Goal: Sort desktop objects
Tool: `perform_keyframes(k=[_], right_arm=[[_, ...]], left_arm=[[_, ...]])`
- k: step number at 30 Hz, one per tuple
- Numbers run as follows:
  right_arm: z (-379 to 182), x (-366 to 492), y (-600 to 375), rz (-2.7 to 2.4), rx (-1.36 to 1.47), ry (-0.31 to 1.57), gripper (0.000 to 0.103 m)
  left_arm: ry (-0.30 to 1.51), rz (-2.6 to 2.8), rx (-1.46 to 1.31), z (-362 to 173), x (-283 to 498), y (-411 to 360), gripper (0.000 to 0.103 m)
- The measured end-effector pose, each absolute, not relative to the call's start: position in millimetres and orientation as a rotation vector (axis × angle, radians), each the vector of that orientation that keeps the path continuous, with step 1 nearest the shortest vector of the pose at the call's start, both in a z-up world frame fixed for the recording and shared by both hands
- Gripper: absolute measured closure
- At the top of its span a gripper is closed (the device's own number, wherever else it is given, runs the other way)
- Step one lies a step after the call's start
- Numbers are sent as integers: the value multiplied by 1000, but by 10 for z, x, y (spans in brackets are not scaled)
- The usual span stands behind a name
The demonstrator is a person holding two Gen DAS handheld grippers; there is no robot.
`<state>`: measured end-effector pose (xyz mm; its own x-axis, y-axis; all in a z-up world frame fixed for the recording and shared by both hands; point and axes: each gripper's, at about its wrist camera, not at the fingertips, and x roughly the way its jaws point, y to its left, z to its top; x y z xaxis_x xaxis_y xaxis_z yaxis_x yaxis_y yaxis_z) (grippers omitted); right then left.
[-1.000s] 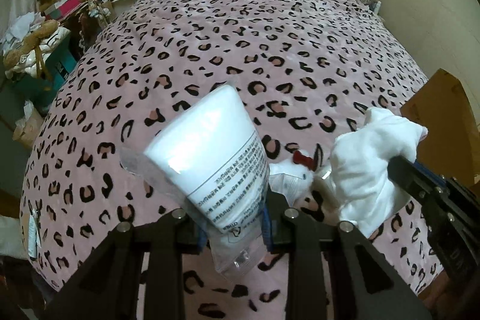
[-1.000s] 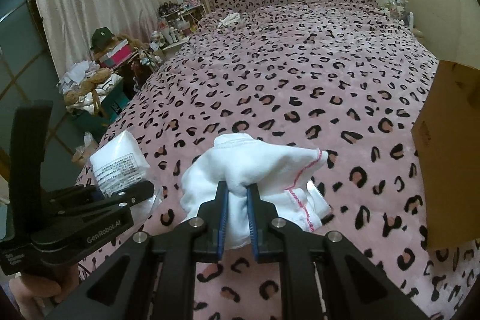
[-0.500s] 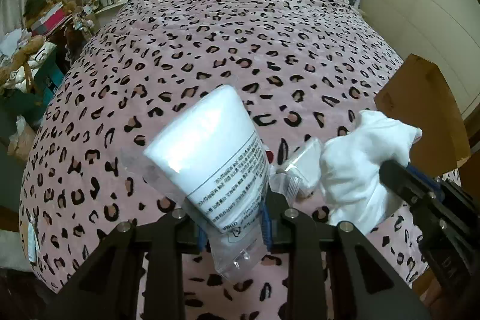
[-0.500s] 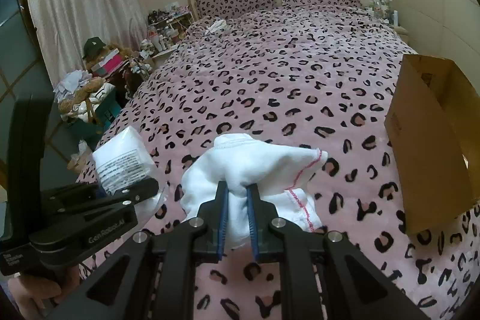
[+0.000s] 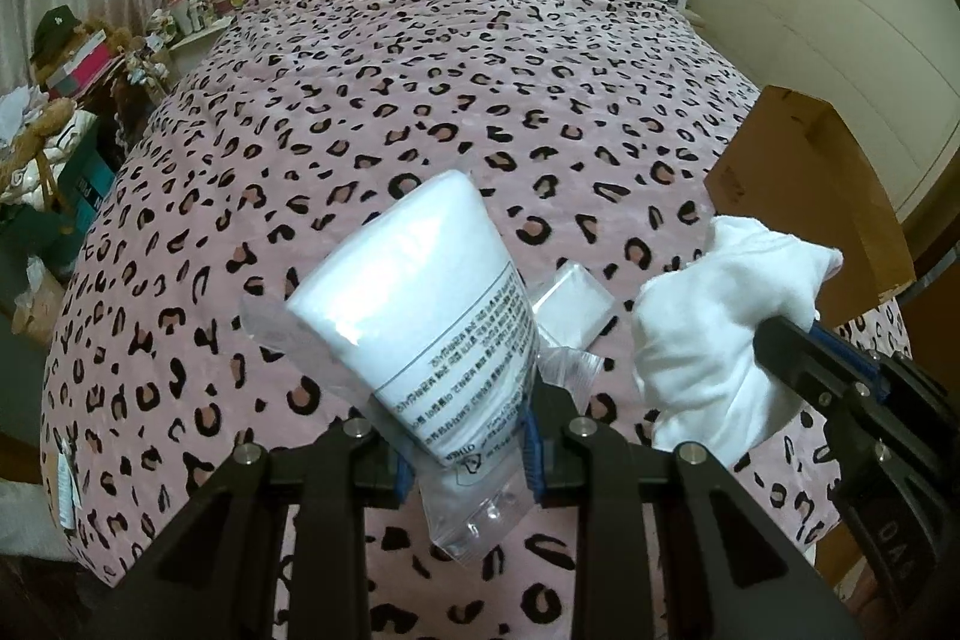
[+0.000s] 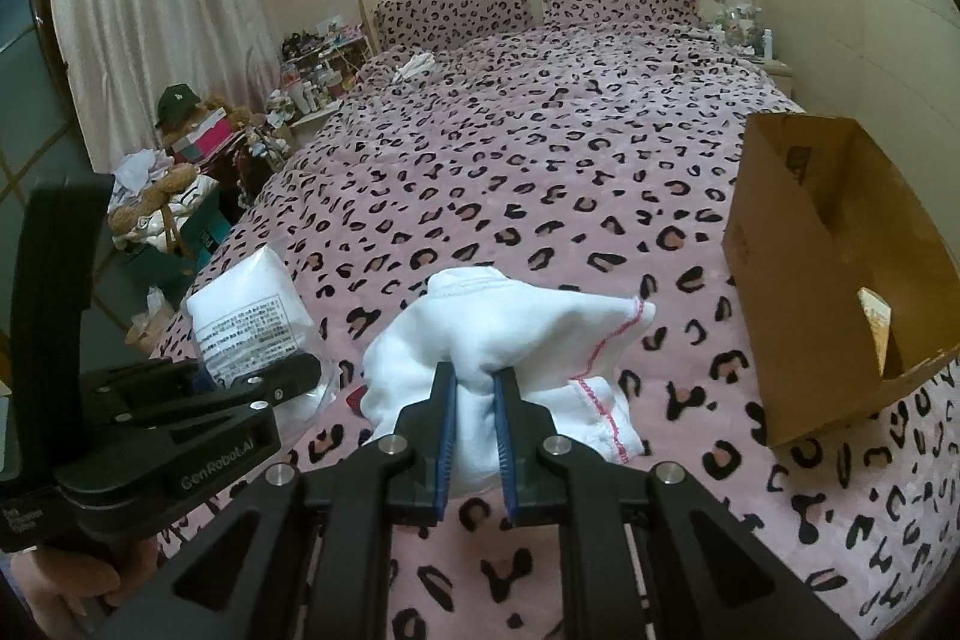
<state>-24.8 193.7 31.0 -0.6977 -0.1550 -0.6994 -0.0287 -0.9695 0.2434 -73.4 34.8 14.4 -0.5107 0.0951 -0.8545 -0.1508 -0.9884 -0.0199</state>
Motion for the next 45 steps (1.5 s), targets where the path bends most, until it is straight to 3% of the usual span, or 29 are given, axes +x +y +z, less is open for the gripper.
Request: perform_keyframes(k=[45], right_arm=[[457, 413, 2873, -3031, 1208, -488, 91]], left_arm=[[268, 2417, -1347, 229, -491, 1694, 75]])
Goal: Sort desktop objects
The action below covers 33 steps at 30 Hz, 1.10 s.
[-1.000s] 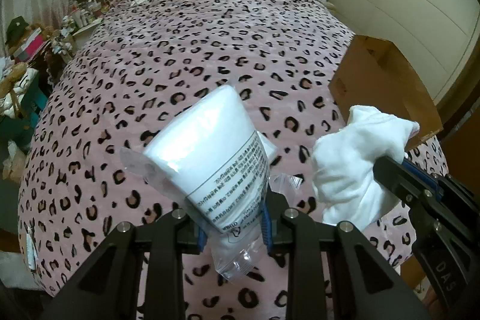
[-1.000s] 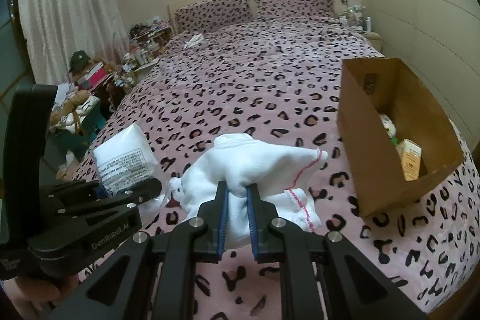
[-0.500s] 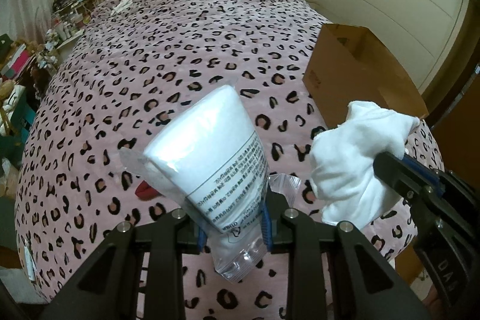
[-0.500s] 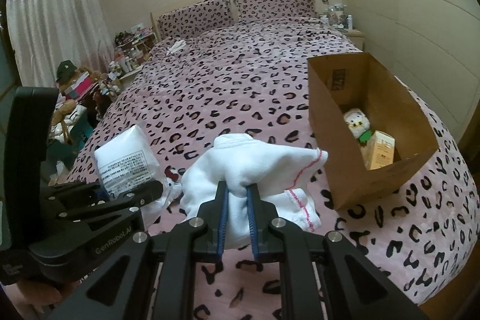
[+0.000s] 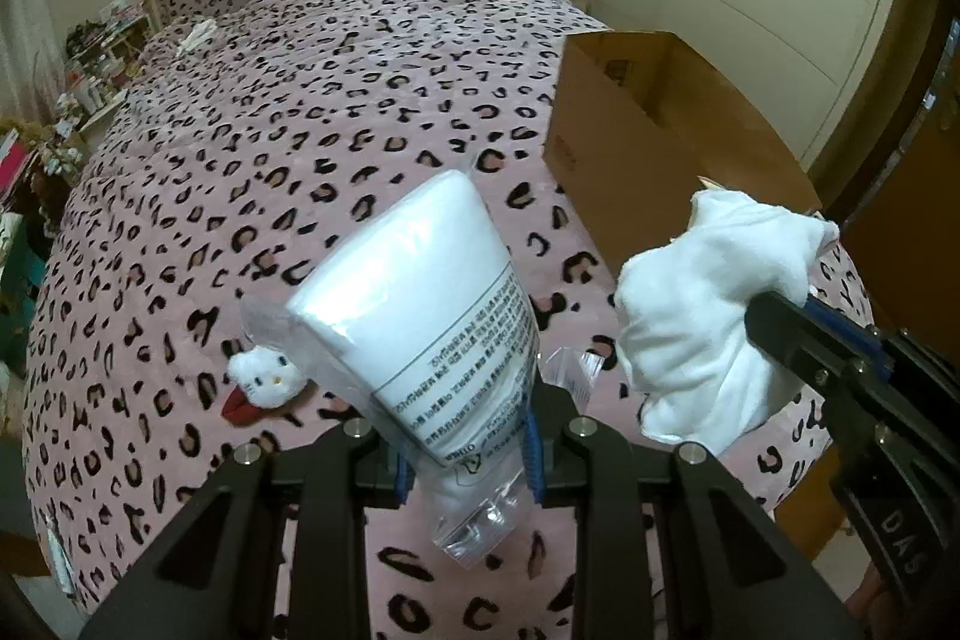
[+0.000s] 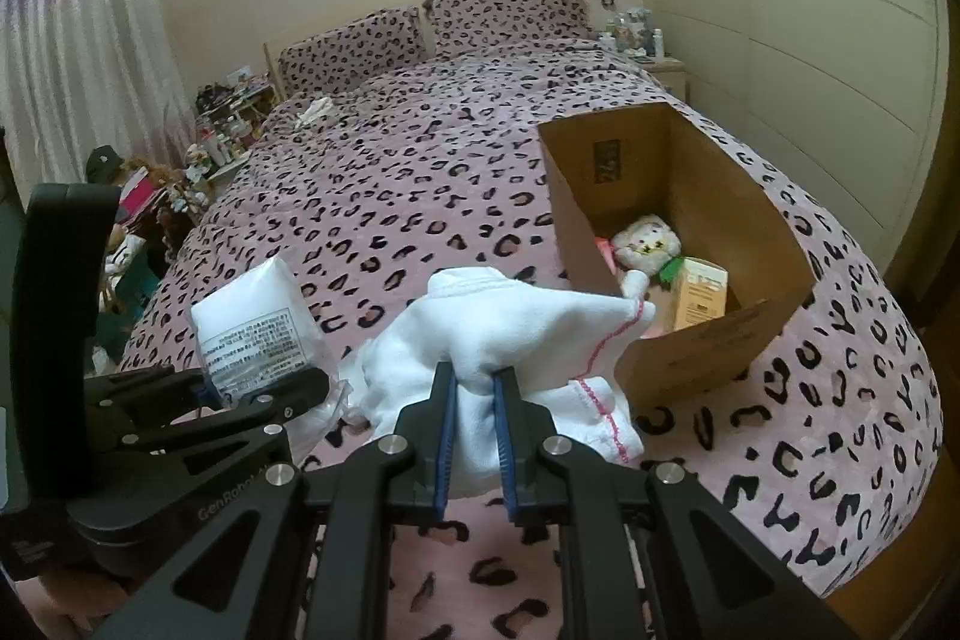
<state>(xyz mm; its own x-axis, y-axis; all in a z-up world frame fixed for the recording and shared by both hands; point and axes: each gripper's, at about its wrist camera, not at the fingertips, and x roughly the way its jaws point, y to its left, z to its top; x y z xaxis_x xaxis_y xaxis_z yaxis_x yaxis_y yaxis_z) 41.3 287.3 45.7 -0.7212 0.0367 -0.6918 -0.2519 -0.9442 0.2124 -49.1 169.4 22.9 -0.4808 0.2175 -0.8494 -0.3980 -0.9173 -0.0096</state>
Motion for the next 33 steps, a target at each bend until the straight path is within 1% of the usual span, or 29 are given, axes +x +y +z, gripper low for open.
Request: perform_keyframes(k=[16, 33], right_arm=[[398, 557, 3256, 2668, -1069, 473, 91], [411, 672, 3596, 2617, -1057, 474, 91]], left_arm=[[324, 2355, -1323, 180, -493, 2167, 75], [347, 2307, -1295, 185, -515, 2600, 75]])
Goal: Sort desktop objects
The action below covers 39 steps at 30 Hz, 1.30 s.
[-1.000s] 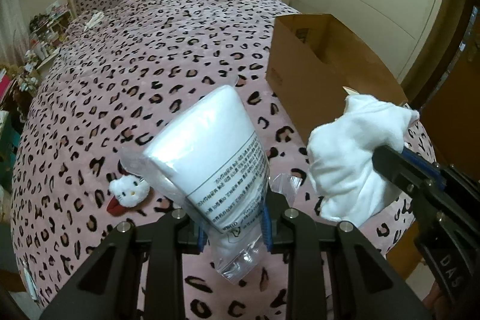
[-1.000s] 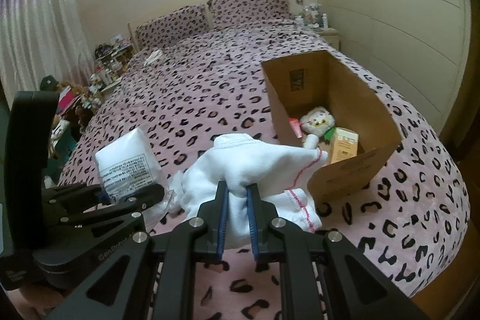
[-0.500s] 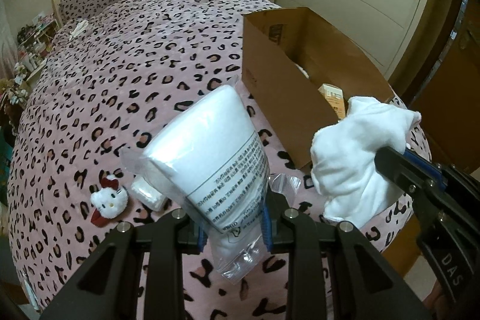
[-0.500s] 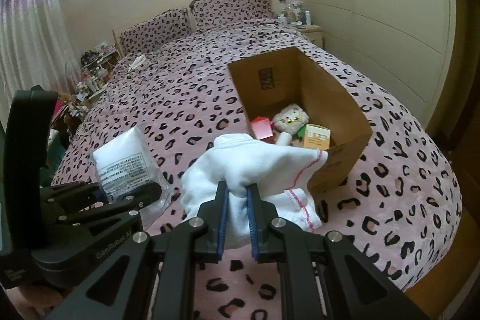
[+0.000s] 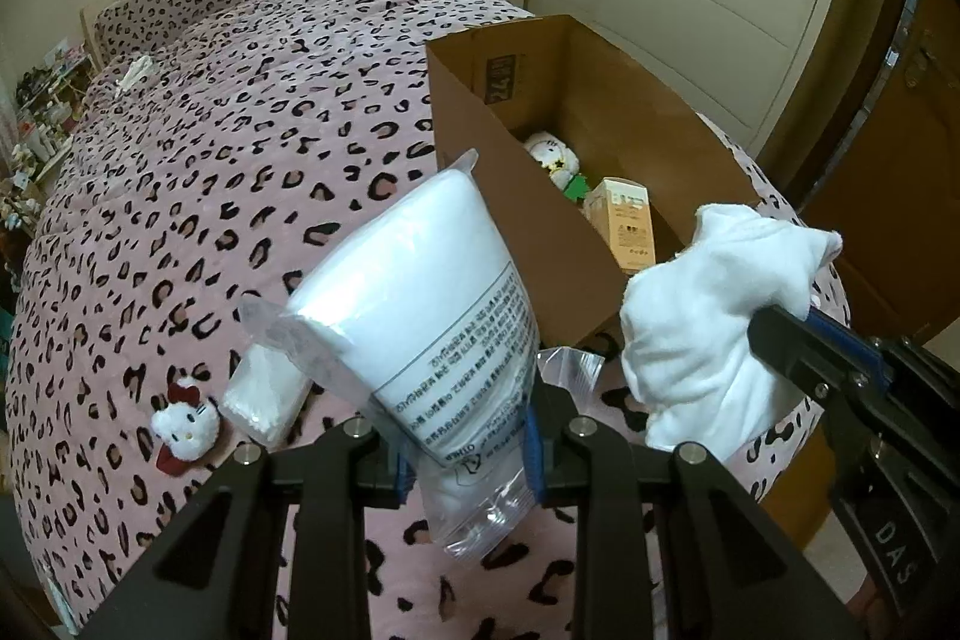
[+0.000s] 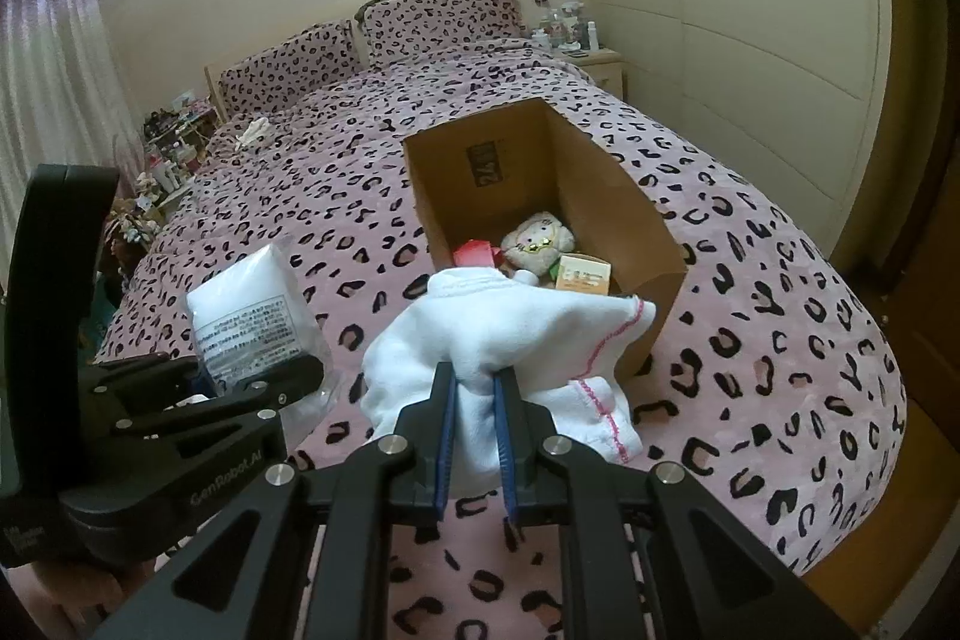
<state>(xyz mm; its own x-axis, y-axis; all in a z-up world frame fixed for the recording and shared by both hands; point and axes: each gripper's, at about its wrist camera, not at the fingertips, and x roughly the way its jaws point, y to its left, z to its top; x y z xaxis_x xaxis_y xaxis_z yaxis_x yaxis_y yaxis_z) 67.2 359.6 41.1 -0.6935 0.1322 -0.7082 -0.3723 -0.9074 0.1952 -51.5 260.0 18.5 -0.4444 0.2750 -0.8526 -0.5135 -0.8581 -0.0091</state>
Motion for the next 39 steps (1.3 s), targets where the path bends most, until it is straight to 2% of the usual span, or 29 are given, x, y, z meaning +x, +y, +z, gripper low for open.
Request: perform_keyframes(k=[12, 27, 39], right_arm=[[490, 624, 3712, 2600, -1033, 426, 91], [660, 103, 3880, 2604, -957, 362, 91], [697, -168, 4096, 2575, -931, 314, 91]], left_arm=[[335, 2234, -1272, 214, -706, 2767, 75], [315, 2151, -1205, 508, -1441, 3030, 75], [353, 2026, -1169, 603, -1986, 3681, 75]])
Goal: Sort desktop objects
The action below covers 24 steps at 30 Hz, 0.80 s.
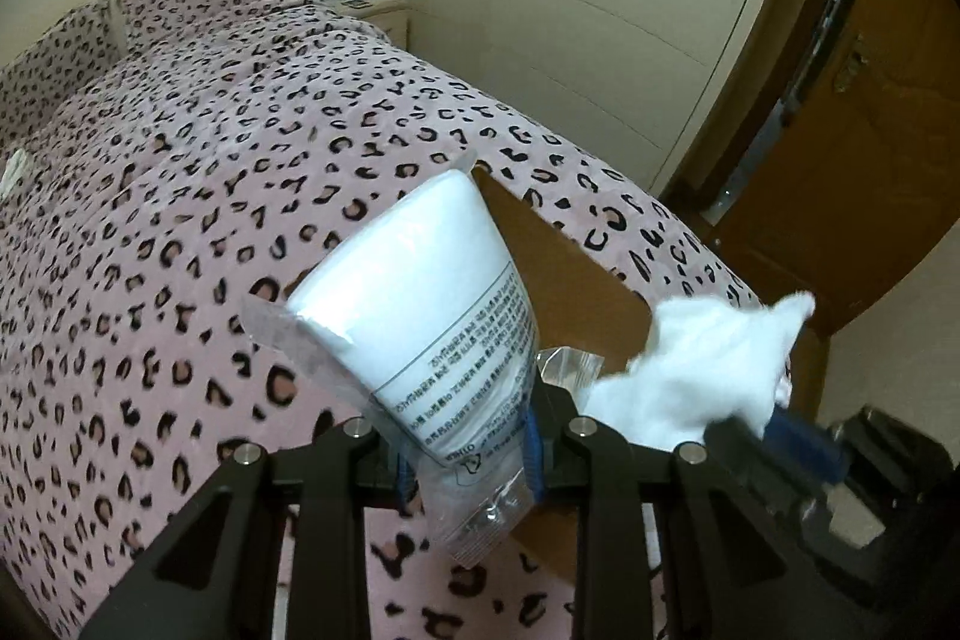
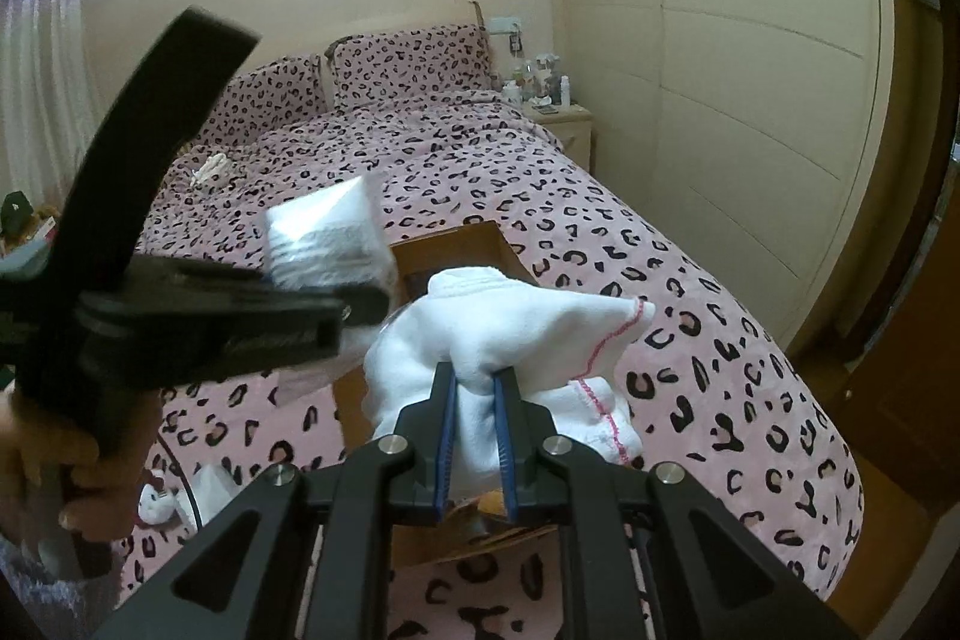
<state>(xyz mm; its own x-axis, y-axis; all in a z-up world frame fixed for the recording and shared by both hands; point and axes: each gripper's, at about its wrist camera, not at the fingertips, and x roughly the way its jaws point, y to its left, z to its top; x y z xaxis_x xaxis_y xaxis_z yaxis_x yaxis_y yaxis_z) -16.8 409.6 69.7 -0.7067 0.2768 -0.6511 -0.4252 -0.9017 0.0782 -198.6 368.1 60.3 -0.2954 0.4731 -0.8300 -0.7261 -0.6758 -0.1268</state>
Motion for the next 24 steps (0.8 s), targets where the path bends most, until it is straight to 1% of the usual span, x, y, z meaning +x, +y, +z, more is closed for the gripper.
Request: perform_keyframes(k=[7, 13, 24], right_arm=[[583, -312, 4176, 2570, -956, 323, 91], [450, -470, 4187, 2575, -1000, 349, 91], [172, -577, 4172, 2544, -1098, 349, 91]], left_arm=[[417, 1985, -1157, 511, -2178, 3984, 75], [420, 1936, -1153, 482, -2314, 4100, 75], [457, 1874, -1197, 29, -2367, 4127, 75]])
